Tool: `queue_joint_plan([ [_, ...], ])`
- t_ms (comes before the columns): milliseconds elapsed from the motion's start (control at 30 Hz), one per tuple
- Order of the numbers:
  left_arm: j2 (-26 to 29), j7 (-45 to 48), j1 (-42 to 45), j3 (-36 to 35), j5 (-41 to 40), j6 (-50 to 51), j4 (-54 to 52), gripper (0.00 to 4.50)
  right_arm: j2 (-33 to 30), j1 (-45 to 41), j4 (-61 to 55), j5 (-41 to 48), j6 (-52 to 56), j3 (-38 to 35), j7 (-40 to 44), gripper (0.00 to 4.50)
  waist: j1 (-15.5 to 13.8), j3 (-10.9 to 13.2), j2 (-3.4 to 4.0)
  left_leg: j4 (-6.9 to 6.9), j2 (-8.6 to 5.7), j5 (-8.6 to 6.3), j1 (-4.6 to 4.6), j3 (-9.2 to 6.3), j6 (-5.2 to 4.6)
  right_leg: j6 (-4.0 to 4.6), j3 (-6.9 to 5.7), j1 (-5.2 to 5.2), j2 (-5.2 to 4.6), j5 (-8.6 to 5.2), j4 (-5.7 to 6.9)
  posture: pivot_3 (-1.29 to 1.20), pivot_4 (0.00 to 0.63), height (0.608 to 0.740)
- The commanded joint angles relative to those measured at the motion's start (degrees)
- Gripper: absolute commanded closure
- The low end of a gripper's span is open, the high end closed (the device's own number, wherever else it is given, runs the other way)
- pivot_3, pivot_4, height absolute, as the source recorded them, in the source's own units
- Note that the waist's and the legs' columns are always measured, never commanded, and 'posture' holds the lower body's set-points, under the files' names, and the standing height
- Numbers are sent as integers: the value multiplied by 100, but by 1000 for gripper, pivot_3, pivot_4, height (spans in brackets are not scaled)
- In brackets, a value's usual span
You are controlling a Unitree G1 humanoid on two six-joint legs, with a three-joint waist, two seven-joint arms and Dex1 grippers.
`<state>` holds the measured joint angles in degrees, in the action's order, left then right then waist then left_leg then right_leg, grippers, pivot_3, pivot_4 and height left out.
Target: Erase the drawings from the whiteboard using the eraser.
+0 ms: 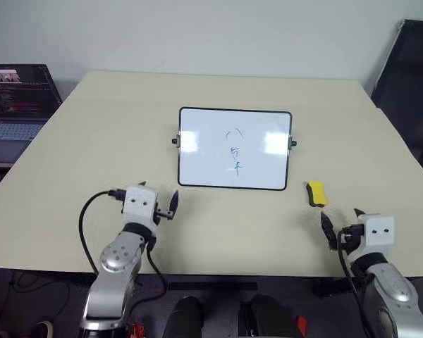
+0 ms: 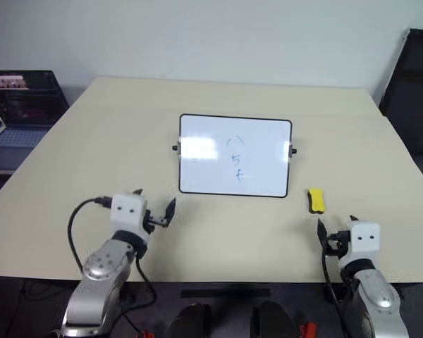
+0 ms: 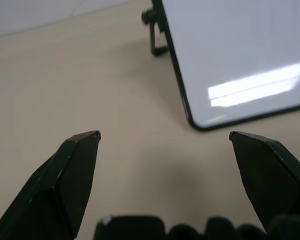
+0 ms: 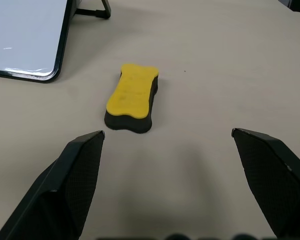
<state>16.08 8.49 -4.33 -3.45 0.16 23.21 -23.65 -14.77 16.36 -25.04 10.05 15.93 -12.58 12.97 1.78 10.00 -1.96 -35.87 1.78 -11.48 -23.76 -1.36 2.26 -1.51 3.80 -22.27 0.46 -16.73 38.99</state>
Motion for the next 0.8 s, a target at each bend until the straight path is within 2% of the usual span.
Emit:
queue_joint_plan([
  [33, -13, -109, -149, -121, 101, -33, -427, 0, -46, -140, -228, 111, 4, -97, 14, 32, -3, 0, 0, -2, 0, 0, 0, 0, 0, 0, 0, 1, 0, 0, 0, 0, 150, 740],
  [200, -5, -31, -99, -46, 114, 89, -573, 0, -19, -163, -366, 198, 52, -87, 41, 32, -18, -1, -2, -9, -6, 0, 0, 3, -1, 19, 7, 2, -5, -11, -2, 0, 150, 740],
  [400, 325, 603, 142, -273, -298, -219, -448, 0, 18, -372, -644, 221, 547, -175, -298, 32, -16, -2, 0, -3, -4, 0, -2, 0, 0, 0, -2, 0, -3, 0, -1, 0, 150, 740],
  [467, 507, 954, 359, -341, -559, -334, -407, 0, -21, -580, -709, 221, 759, -142, -390, 32, -13, -1, 0, -3, -4, 0, -2, 2, 0, 0, 0, 0, -4, 0, -1, 0, 150, 740],
  [633, 1160, 2560, 903, -264, -1645, -340, -192, 0, -60, -905, -904, 91, 1051, -70, -591, 32, -12, -2, 2, -5, -8, 1, -2, 4, -1, -1, -1, 0, -1, 0, -1, 0, 150, 740],
  [800, 1680, 3517, 1414, 19, -1922, -383, 211, 0, -170, -921, -1467, 315, 1773, -121, -579, 32, -6, 0, 4, 8, -9, -1, -5, 1, 0, 2, -3, -4, 8, -6, -3, 0, 150, 740],
])
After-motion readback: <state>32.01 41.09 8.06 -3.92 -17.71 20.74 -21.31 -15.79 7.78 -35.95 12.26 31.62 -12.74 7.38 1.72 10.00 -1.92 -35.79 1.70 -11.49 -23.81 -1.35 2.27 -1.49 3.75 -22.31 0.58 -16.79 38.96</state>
